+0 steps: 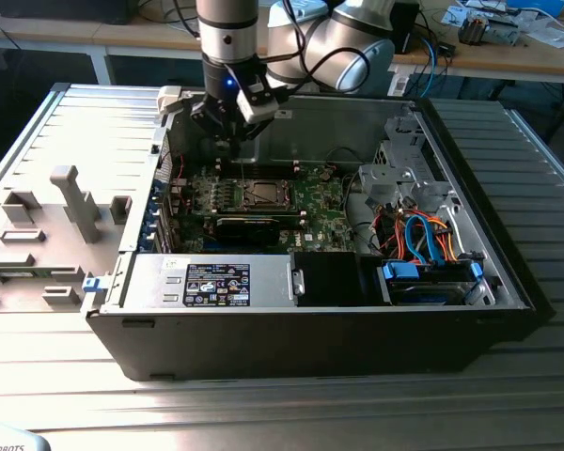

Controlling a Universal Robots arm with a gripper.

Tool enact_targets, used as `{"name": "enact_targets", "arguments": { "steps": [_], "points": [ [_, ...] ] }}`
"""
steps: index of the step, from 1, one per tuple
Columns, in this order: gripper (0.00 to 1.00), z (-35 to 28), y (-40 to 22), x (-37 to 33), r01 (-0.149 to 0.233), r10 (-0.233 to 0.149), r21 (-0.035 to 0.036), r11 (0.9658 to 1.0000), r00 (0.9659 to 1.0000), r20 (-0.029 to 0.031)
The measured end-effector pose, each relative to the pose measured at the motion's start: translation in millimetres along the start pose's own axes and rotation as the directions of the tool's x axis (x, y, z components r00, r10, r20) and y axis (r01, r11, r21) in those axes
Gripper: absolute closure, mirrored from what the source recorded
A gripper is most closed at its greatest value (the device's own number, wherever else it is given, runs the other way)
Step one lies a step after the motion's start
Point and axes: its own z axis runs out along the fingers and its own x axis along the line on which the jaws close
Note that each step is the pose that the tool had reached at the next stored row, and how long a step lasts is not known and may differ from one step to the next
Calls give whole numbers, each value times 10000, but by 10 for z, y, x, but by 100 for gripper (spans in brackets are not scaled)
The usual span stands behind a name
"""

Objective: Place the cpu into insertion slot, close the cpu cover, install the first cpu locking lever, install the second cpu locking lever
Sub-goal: 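Install the first cpu locking lever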

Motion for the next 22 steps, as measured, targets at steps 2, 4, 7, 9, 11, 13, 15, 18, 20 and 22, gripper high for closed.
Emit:
{"name": "enact_targets", "arguments": {
  "steps": [2,4,7,9,11,13,15,18,20,22],
  "points": [
    [89,1,0,-13,0,0,0,10000,10000,0],
    [89,2,0,-30,-1,1,0,10000,10000,-1],
    [89,3,0,-50,0,0,-1,10000,10000,-3],
    [89,6,0,-56,-1,1,-1,10000,10000,-4],
    [89,8,0,-62,0,0,-1,10000,10000,-5],
    [89,10,0,-63,-2,2,1,10000,10000,-6],
    [89,14,0,-64,-1,1,0,10000,10000,-5],
    [89,18,0,-66,-1,1,-1,10000,10000,-6],
    [89,20,0,-67,-1,1,-1,10000,10000,-5],
    [89,30,-1,-71,0,0,0,10000,10000,-6]
  ]
}}
